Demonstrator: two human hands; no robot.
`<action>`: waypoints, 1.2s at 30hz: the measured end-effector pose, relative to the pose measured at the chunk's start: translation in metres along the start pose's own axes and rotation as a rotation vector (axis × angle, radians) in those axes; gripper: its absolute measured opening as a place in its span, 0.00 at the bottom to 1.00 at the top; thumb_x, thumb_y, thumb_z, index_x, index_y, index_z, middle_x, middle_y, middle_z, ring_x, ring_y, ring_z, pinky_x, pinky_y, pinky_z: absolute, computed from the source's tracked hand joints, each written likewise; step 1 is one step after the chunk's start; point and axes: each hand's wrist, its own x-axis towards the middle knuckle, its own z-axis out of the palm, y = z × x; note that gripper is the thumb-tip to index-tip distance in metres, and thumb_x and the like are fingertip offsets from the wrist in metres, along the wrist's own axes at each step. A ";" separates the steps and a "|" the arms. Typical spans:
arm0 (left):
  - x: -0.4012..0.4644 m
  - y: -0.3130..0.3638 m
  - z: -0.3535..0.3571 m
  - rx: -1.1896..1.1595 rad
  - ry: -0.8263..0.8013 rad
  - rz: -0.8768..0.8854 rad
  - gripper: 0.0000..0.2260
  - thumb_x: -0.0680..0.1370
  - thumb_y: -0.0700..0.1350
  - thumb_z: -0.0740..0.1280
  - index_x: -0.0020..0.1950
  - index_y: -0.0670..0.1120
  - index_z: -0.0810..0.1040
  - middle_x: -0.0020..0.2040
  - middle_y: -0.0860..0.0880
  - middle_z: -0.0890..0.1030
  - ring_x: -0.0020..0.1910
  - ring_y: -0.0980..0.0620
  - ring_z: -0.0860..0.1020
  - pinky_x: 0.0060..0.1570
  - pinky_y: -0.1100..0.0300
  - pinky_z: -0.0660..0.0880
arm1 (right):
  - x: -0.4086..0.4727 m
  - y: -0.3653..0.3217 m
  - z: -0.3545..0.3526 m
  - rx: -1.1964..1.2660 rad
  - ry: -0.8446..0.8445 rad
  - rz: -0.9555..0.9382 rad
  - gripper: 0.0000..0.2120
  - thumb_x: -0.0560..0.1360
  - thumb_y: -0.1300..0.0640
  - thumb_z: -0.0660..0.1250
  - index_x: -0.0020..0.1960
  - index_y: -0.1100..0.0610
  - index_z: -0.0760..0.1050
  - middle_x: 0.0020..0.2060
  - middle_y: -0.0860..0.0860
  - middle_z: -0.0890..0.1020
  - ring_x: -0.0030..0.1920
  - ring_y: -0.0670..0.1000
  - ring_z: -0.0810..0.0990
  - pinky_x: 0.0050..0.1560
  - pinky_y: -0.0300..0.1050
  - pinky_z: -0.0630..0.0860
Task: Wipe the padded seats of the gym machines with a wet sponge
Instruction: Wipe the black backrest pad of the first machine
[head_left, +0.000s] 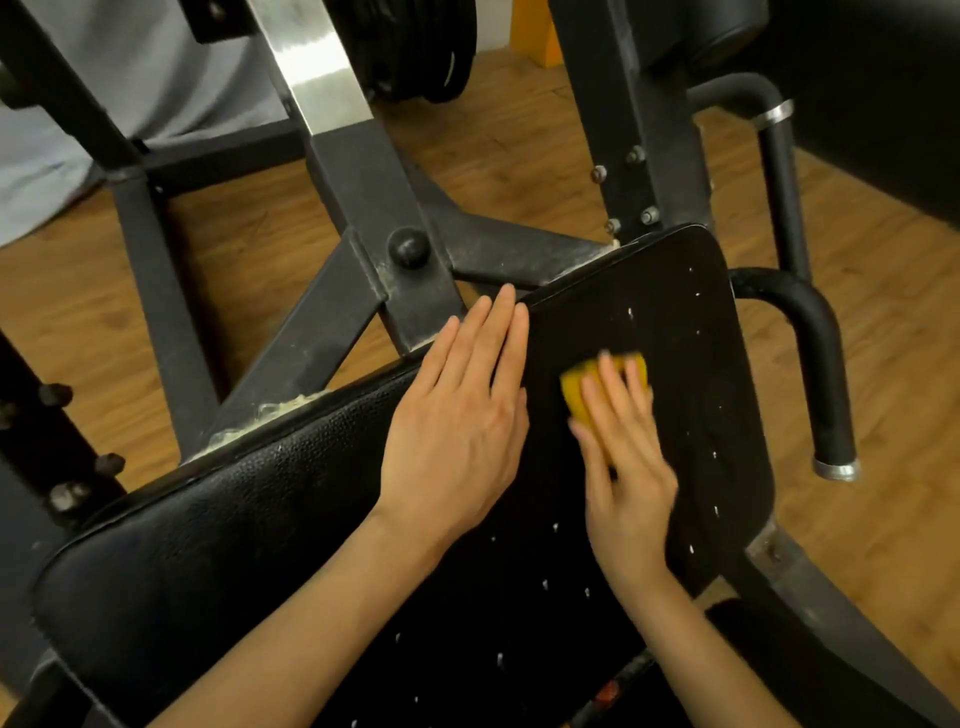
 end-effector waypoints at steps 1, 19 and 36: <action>0.000 0.000 0.000 0.000 -0.002 -0.004 0.27 0.83 0.49 0.51 0.80 0.39 0.51 0.80 0.41 0.53 0.79 0.46 0.53 0.78 0.51 0.51 | -0.015 0.003 -0.004 -0.007 -0.002 0.025 0.20 0.78 0.63 0.64 0.70 0.62 0.69 0.72 0.56 0.68 0.76 0.55 0.60 0.74 0.64 0.56; 0.026 0.003 -0.003 -0.098 -0.013 -0.027 0.25 0.83 0.49 0.52 0.78 0.39 0.58 0.77 0.40 0.63 0.77 0.45 0.60 0.77 0.50 0.57 | 0.135 0.012 -0.020 -0.074 0.185 0.171 0.16 0.81 0.57 0.62 0.68 0.57 0.74 0.68 0.50 0.75 0.74 0.47 0.65 0.75 0.55 0.61; 0.026 0.003 -0.007 -0.091 -0.079 -0.038 0.27 0.82 0.49 0.53 0.78 0.38 0.57 0.76 0.40 0.66 0.74 0.46 0.67 0.75 0.52 0.55 | 0.179 -0.003 -0.043 -0.442 -0.539 -0.208 0.11 0.82 0.53 0.58 0.58 0.53 0.77 0.51 0.46 0.78 0.55 0.46 0.72 0.56 0.40 0.66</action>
